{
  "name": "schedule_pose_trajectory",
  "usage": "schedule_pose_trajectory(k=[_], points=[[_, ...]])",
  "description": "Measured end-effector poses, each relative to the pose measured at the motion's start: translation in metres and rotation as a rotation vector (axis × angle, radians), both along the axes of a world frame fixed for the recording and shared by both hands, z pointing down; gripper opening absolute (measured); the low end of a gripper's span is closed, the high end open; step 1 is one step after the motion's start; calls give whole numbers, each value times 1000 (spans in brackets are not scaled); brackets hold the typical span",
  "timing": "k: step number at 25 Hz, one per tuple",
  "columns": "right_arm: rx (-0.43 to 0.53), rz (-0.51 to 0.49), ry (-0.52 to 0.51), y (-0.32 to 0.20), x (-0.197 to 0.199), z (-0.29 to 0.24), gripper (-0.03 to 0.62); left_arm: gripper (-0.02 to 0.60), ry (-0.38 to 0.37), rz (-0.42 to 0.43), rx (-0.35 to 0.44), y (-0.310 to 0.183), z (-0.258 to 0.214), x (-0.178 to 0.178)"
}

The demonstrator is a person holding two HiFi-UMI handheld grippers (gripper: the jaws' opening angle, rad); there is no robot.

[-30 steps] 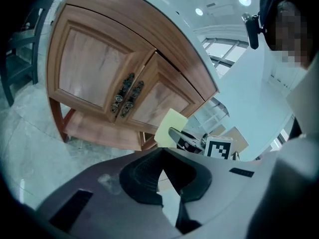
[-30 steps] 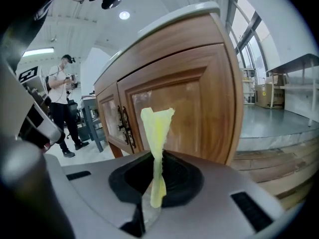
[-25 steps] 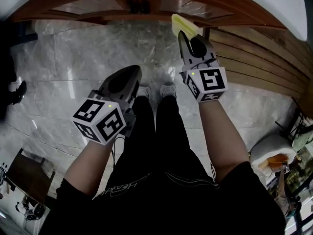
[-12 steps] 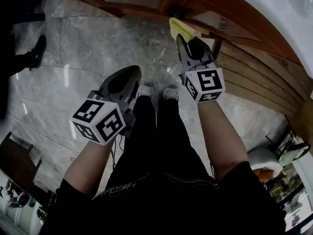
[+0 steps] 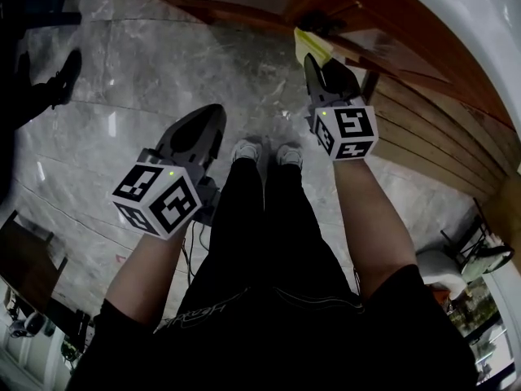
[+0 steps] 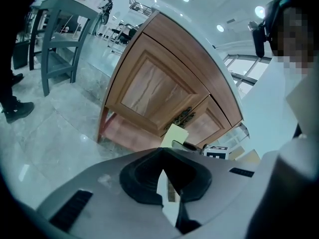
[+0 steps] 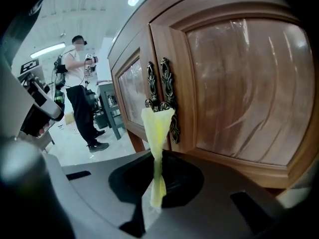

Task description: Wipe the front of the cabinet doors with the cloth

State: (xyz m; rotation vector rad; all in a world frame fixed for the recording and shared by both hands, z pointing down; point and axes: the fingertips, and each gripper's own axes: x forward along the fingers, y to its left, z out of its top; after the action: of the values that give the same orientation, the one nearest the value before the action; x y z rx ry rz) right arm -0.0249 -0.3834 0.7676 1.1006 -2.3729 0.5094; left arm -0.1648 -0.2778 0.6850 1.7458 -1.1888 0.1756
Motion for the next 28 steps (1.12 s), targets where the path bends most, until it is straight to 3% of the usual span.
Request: schedule_pose_trajectory(k=[19, 28], points=[[13, 104, -4, -17, 44, -2, 41, 6, 4, 127, -5, -9, -1, 49], [34, 155, 20, -18, 86, -8, 41, 6, 12, 179, 5, -13, -6, 86]])
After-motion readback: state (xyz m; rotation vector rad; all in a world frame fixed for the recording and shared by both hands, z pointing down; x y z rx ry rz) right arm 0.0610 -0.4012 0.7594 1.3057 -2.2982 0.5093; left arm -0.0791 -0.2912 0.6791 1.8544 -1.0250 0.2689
